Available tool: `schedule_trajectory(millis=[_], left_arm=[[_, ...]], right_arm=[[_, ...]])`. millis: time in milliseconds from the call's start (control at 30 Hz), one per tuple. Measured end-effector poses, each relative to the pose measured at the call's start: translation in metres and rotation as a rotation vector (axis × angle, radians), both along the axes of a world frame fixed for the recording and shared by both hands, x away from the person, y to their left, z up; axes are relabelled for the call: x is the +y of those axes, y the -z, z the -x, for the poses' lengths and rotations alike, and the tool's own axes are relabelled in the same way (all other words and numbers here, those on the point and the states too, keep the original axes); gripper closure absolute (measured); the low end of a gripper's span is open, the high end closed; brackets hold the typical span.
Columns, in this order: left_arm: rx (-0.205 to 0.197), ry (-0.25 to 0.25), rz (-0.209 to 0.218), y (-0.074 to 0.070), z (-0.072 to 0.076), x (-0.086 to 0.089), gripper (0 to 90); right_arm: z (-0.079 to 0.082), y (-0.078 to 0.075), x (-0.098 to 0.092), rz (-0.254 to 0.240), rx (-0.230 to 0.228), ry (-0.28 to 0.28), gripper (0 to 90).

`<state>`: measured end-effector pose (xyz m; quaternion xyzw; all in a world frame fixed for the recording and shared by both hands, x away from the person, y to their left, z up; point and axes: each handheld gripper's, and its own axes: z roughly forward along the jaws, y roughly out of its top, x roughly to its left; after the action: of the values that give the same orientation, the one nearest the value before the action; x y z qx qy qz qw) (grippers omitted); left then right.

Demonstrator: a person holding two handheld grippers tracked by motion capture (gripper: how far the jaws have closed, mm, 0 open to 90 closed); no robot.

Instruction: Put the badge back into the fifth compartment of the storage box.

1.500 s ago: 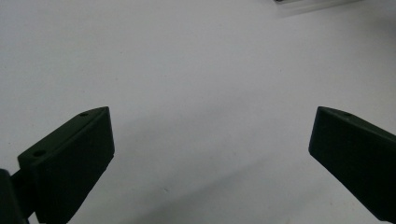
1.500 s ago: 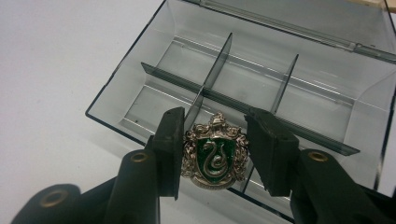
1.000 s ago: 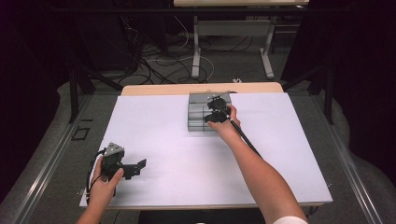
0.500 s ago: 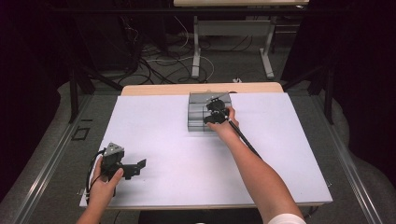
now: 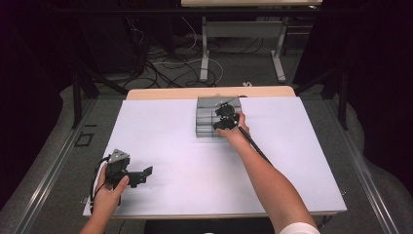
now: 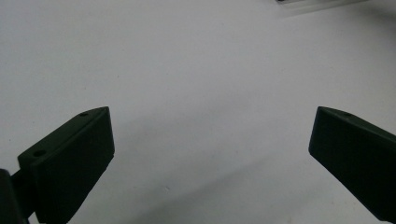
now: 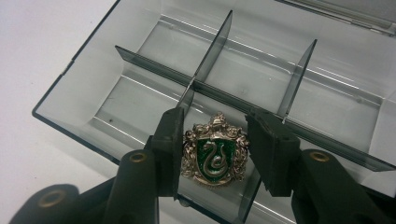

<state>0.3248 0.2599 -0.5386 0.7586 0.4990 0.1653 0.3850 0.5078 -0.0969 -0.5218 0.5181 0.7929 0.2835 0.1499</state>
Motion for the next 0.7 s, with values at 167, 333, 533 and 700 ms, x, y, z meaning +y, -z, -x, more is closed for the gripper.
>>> schedule_trajectory(millis=[167, 333, 533, 700], left_arm=[[-0.002, -0.003, 0.001, 0.001, -0.001, -0.001, 0.3], [-0.001, -0.004, -0.001, 0.001, -0.002, -0.001, 0.3], [0.009, -0.001, -0.003, 0.002, -0.002, -0.002, 0.3], [0.003, 0.002, -0.007, 0.003, -0.003, -0.003, 0.3]], right_arm=[[0.002, -0.003, -0.001, -0.007, -0.013, 0.001, 51.4], [0.004, -0.006, -0.002, -0.03, -0.023, 0.005, 46.2], [0.006, -0.009, -0.005, -0.01, -0.027, -0.005, 39.1], [0.009, -0.013, -0.007, -0.033, -0.049, -0.001, 34.6]])
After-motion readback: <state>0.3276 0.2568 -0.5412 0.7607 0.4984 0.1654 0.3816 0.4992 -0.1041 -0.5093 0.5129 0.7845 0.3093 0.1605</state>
